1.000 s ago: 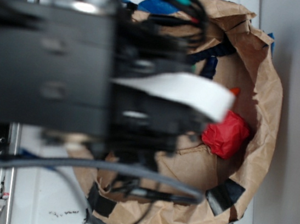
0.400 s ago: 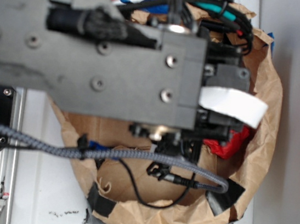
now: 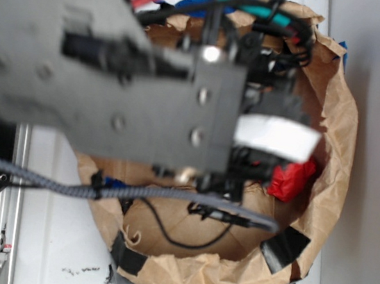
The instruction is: Grab the red paper.
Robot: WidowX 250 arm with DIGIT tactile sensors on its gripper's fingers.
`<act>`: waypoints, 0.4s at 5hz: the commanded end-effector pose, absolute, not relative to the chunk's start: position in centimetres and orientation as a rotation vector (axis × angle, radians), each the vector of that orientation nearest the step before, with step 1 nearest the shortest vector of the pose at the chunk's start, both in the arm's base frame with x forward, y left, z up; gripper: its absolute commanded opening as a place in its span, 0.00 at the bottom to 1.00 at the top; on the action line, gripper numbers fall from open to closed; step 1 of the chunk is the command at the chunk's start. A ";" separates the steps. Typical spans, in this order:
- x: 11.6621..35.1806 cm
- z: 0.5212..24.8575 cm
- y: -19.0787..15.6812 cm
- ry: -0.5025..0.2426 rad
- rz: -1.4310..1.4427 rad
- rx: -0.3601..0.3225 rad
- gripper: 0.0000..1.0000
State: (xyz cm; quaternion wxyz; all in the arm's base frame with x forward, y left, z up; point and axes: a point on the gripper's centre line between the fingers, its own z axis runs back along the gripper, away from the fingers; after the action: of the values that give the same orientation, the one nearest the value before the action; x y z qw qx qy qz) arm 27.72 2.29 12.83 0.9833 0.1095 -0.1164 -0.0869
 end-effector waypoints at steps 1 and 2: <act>27.5 9.5 0.1 -0.284 -0.223 0.224 1.00; 29.6 8.8 2.2 -0.305 -0.186 0.184 1.00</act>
State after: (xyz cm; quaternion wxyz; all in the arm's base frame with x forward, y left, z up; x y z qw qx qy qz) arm 28.36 2.07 7.11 0.9838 0.0859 -0.1225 -0.0988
